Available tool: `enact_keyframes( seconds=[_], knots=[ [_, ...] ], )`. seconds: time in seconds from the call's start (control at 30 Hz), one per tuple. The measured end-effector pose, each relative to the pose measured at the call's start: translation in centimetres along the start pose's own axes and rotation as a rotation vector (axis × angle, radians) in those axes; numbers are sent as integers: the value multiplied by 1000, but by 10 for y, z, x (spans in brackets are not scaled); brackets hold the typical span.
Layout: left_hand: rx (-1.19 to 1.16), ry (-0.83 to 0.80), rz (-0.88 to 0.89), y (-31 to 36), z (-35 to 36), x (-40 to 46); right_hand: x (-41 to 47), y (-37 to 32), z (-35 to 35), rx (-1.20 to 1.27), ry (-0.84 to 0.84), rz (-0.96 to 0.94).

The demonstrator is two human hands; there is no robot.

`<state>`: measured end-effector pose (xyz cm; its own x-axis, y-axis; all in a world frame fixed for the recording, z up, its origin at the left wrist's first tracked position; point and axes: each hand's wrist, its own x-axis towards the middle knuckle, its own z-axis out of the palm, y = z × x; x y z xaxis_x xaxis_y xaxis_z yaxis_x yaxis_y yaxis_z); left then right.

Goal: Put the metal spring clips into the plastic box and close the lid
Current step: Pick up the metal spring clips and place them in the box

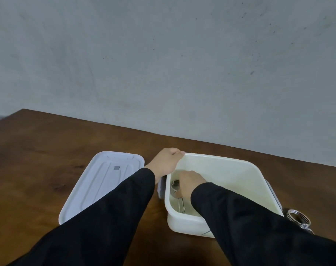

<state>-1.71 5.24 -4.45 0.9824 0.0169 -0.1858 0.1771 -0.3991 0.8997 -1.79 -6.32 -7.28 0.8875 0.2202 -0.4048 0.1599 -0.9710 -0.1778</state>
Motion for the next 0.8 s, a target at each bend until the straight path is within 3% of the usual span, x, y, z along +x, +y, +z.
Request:
enact_keyframes(
  seconds=[0.37, 0.57, 0.7, 0.8],
  knots=[
    [30, 18, 11, 1, 0, -1, -11, 14, -10, -23, 46, -146],
    [31, 42, 30, -5, 0, 7, -56, 53, -57, 102, 463, -282],
    [60, 55, 22, -5, 1, 9, -75, 147, -95, 284, 682, -79],
    [90, 63, 27, -4, 1, 10, -83, 236, -95, 210, 603, 197]
  ],
)
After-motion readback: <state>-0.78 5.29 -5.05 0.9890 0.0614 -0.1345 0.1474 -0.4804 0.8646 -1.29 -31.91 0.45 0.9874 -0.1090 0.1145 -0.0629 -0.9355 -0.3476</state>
